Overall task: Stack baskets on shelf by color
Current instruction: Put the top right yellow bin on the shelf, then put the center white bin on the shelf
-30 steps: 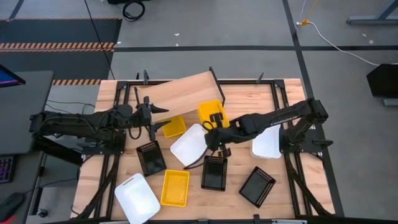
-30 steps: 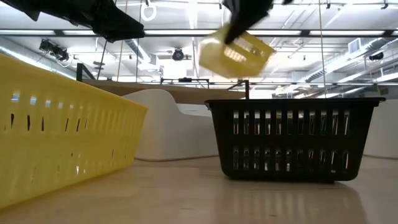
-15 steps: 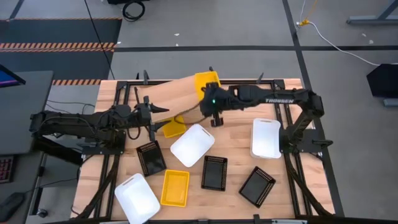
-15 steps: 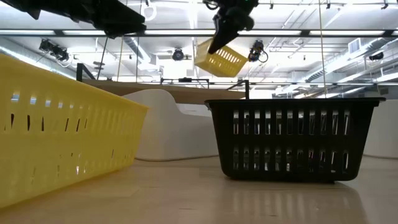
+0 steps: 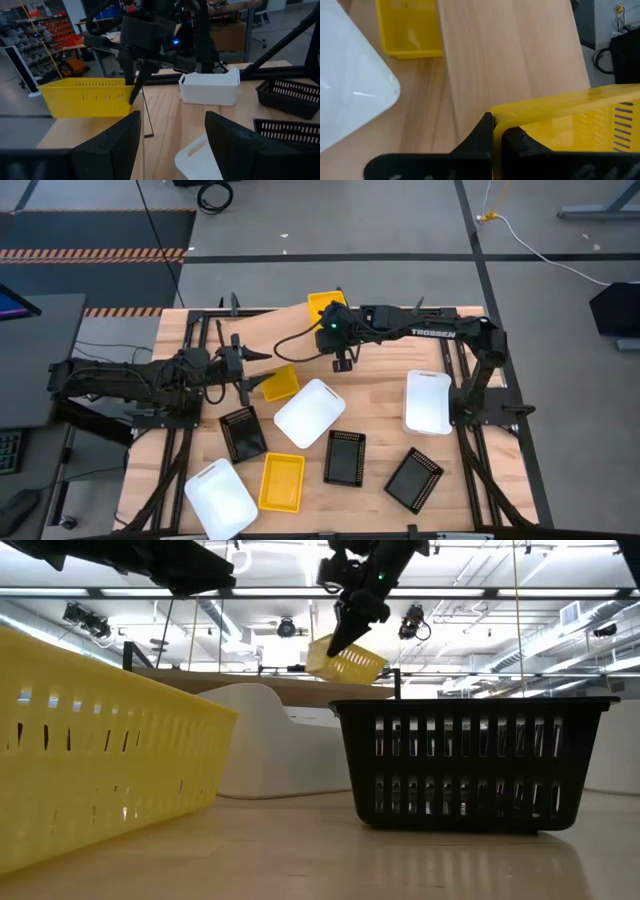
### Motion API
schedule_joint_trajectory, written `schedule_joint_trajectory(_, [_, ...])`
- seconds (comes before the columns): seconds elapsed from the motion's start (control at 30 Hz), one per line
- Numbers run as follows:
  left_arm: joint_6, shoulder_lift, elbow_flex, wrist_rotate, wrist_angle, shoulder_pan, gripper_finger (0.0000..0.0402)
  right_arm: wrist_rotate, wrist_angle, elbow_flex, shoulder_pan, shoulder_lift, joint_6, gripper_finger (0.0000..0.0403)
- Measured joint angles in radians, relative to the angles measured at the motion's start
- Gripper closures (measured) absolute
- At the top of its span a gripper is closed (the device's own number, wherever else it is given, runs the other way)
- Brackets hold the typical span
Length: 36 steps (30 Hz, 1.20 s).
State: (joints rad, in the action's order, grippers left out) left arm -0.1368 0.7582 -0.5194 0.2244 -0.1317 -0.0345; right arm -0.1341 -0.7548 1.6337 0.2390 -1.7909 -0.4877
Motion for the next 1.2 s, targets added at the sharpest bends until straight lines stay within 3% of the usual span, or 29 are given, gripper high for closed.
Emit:
schedule_joint_trajectory(0.9, [-0.066,0.000,0.000,0.074,-0.101,-0.004,0.0173,-0.014,-0.034,-0.002,-0.016,0.013,0.014,0.0298])
schedule_joint_trajectory(1.2, [-0.058,0.000,0.000,0.075,-0.079,0.000,0.0173,-0.145,-0.096,-0.002,-0.016,0.013,0.014,0.0300])
